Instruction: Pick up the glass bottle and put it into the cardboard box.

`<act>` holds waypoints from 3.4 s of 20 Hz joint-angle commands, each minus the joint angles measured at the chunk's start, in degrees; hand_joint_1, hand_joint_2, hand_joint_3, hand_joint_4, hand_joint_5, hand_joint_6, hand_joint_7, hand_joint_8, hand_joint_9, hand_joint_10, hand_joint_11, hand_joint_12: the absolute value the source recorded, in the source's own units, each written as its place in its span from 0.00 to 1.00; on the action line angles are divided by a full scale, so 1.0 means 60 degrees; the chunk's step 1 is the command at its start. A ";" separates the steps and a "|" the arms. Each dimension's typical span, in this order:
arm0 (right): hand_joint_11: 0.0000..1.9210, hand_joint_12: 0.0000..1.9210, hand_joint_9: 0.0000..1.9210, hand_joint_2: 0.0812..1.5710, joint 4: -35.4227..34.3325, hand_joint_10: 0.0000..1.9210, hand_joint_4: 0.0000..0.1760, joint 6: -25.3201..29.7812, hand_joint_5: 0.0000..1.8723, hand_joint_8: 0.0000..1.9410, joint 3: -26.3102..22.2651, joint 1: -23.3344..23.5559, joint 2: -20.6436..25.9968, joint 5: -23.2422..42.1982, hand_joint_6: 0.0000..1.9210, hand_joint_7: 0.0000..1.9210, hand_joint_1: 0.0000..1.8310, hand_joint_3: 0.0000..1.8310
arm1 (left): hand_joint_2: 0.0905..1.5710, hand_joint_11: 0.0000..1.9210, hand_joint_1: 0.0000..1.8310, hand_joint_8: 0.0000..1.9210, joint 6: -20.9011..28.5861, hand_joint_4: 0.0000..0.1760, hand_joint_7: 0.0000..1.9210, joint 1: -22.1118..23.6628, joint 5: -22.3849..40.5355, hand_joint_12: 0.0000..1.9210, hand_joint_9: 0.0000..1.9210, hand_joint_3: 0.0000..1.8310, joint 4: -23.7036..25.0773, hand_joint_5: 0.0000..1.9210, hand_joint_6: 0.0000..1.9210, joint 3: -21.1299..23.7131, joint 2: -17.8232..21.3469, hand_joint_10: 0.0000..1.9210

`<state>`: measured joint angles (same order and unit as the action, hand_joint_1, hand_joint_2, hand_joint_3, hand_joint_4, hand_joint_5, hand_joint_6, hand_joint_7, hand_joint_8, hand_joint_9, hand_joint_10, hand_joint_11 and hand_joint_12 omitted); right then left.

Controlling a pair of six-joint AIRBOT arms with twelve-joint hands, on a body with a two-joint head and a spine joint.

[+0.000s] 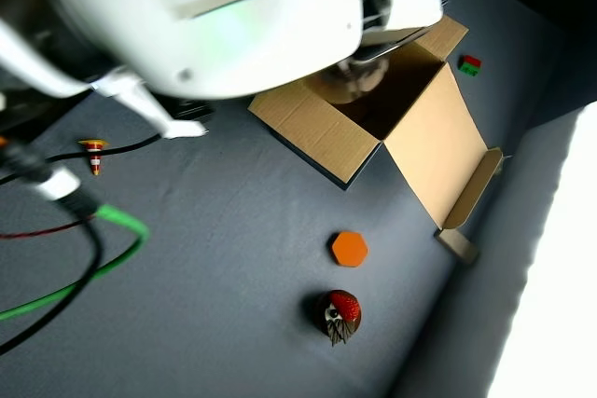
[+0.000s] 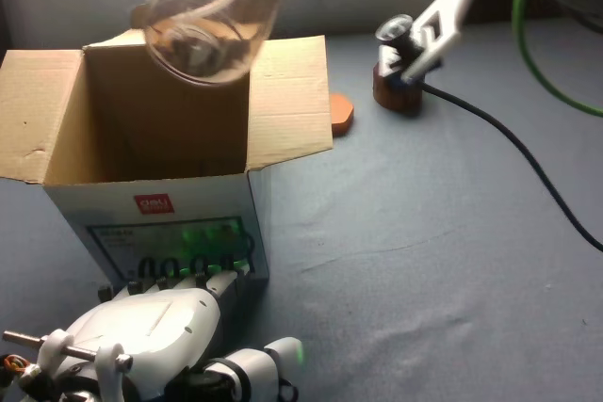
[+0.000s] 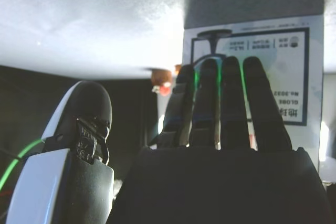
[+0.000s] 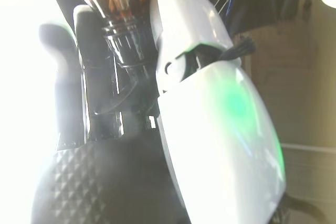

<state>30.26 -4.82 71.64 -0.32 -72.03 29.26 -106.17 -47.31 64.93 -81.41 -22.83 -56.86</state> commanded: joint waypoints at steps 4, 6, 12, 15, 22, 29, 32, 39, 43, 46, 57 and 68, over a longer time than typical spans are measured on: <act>0.32 0.90 0.37 0.75 -0.0763 0.80 0.00 -0.0014 0.40 0.60 0.0501 0.0066 -0.0714 0.0540 0.66 0.46 0.74 0.00 | 0.80 0.00 0.02 0.00 0.0078 0.08 0.05 0.0110 0.0407 0.08 0.04 0.00 0.0716 0.04 0.00 -0.0021 0.0021 0.00; 0.32 0.91 0.37 0.75 -0.0749 0.80 0.00 -0.0334 0.40 0.60 0.0633 0.0054 -0.1037 0.0226 0.66 0.46 0.74 0.00 | 0.80 0.00 0.02 0.00 0.0079 0.08 0.05 0.0111 0.0407 0.08 0.04 0.00 0.0716 0.04 0.00 -0.0045 0.0021 0.00; 0.31 0.91 0.37 0.75 -0.0946 0.80 0.00 -0.1658 0.40 0.60 0.0864 -0.0161 -0.1914 -0.0968 0.66 0.46 0.74 0.00 | 0.80 0.00 0.03 0.00 0.0200 0.08 0.05 0.0076 0.0406 0.08 0.04 0.00 0.0715 0.04 0.00 -0.0065 0.0020 0.00; 0.31 0.91 0.37 0.75 -0.2278 0.80 0.00 -0.3318 0.40 0.60 0.0862 -0.0179 -0.2161 -0.1881 0.66 0.46 0.74 0.00 | 0.80 0.00 0.03 0.00 0.0200 0.08 0.05 0.0059 0.0269 0.08 0.04 0.00 0.0715 0.04 0.00 -0.0095 0.0021 0.00; 0.31 0.91 0.37 0.75 -0.3708 0.80 0.00 -0.5452 0.40 0.61 0.0803 -0.0312 -0.2572 -0.2580 0.66 0.47 0.74 0.00 | 0.80 0.00 0.03 0.00 0.0200 0.08 0.05 0.0052 0.0252 0.09 0.04 0.00 0.0715 0.04 0.00 -0.0103 0.0020 0.00; 0.31 0.91 0.37 0.75 -0.3732 0.80 0.00 -0.6125 0.39 0.61 0.0782 -0.0554 -0.2754 -0.2808 0.66 0.47 0.74 0.00 | 0.80 0.00 0.03 0.00 0.0194 0.08 0.05 -0.0017 0.0190 0.10 0.04 0.00 0.0718 0.04 0.00 -0.0120 0.0015 0.00; 0.31 0.91 0.37 0.75 -0.3732 0.80 0.00 -0.6245 0.39 0.61 0.0773 -0.0562 -0.2758 -0.2774 0.66 0.47 0.74 0.00 | 0.80 0.00 0.03 0.00 0.0197 0.08 0.05 -0.0020 0.0190 0.10 0.04 0.00 0.0718 0.04 0.00 -0.0103 0.0013 0.00; 0.31 0.91 0.37 0.75 -0.3732 0.80 0.00 -0.6247 0.39 0.61 0.0713 -0.0554 -0.2663 -0.2779 0.66 0.47 0.74 0.00 | 0.80 0.00 0.03 0.00 0.0198 0.08 0.05 -0.0068 0.0191 0.10 0.04 0.00 0.0721 0.04 0.00 -0.0086 0.0006 0.00; 0.30 0.91 0.37 0.76 -0.3730 0.82 0.00 -0.6260 0.36 0.63 0.0652 -0.0530 -0.2532 -0.2855 0.69 0.44 0.73 0.00 | 0.80 0.00 0.03 0.00 0.0214 0.08 0.05 -0.0113 0.0191 0.10 0.04 0.00 0.0874 0.04 0.00 -0.0147 0.0006 0.00; 0.11 0.88 0.23 0.78 -0.3297 0.60 0.00 -0.6259 0.25 0.42 0.0431 -0.0436 -0.2362 -0.2860 0.55 0.30 0.57 0.00 | 0.80 0.00 0.03 0.00 0.0485 0.08 0.05 -0.0204 0.0113 0.10 0.04 0.00 0.1178 0.04 0.00 -0.0207 -0.0006 0.00; 0.00 0.57 0.12 0.63 -0.2843 0.20 0.00 -0.5782 0.16 0.01 -0.0706 0.0050 -0.1338 -0.3291 0.15 0.24 0.42 0.00 | 0.80 0.00 0.03 0.00 0.0486 0.08 0.05 -0.0222 -0.0056 0.08 0.03 0.00 0.1171 0.04 0.00 -0.0154 0.0034 0.00; 0.00 0.57 0.13 0.63 -0.6470 0.19 0.00 -0.6949 0.16 0.00 -0.4423 0.1078 0.3252 -0.5220 0.14 0.24 0.41 0.00 | 0.80 0.00 0.03 0.00 -0.1460 0.08 0.05 0.2193 0.0906 0.08 0.03 0.00 -0.1981 0.04 0.00 0.1042 0.0447 0.00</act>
<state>-7.90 -46.98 44.93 5.34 -51.81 -7.68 -115.42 -33.54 67.88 -98.19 -16.36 -54.35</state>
